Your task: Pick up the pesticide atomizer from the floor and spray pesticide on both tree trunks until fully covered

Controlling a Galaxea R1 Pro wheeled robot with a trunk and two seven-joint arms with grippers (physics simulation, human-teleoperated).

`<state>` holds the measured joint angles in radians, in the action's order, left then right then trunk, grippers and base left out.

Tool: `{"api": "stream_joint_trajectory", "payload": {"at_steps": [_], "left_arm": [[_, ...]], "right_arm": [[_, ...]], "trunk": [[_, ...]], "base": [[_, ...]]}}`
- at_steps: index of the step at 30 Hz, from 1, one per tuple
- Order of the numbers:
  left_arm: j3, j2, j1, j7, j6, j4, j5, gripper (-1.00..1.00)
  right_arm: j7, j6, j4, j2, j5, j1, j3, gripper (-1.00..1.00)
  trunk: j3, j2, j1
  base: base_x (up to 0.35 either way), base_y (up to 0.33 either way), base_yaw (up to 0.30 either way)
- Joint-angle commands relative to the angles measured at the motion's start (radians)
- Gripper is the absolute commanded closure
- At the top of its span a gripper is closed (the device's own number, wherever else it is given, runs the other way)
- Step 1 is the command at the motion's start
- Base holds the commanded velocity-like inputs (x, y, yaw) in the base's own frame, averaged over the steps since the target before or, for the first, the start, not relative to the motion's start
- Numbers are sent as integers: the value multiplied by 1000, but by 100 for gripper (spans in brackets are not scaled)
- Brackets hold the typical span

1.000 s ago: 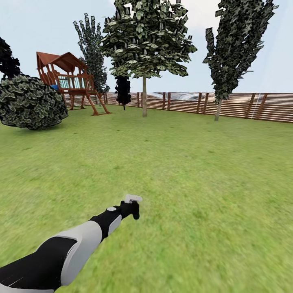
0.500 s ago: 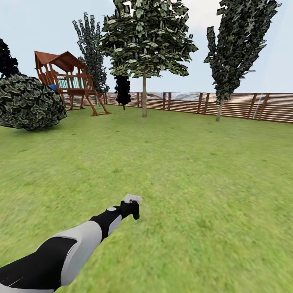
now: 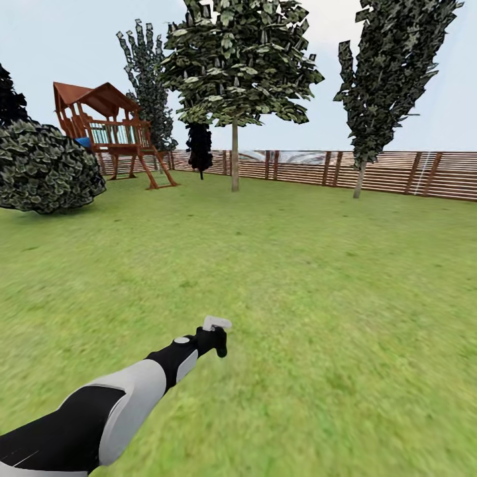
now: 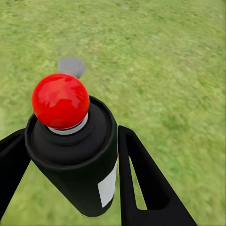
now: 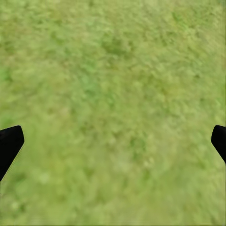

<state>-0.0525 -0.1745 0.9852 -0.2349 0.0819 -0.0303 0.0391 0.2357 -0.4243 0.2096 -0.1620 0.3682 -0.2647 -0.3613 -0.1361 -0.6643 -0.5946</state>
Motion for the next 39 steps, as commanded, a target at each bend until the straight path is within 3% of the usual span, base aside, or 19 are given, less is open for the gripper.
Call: {"api": "stream_joint_trajectory", "payload": {"at_steps": [1,39], "left_arm": [[-4,0,1,0,6,1,4,100],[-3,0,1,0,5,1,4,100]], "right_arm": [[5,-2,0,-1,6,-1,-9,-100],[5,-2,1,-1,7,-1,-8,-100]], "trunk": [[-2,-1,-1],[-2,-1,-1]], "base": [[350,0,0],[350,0,0]]}}
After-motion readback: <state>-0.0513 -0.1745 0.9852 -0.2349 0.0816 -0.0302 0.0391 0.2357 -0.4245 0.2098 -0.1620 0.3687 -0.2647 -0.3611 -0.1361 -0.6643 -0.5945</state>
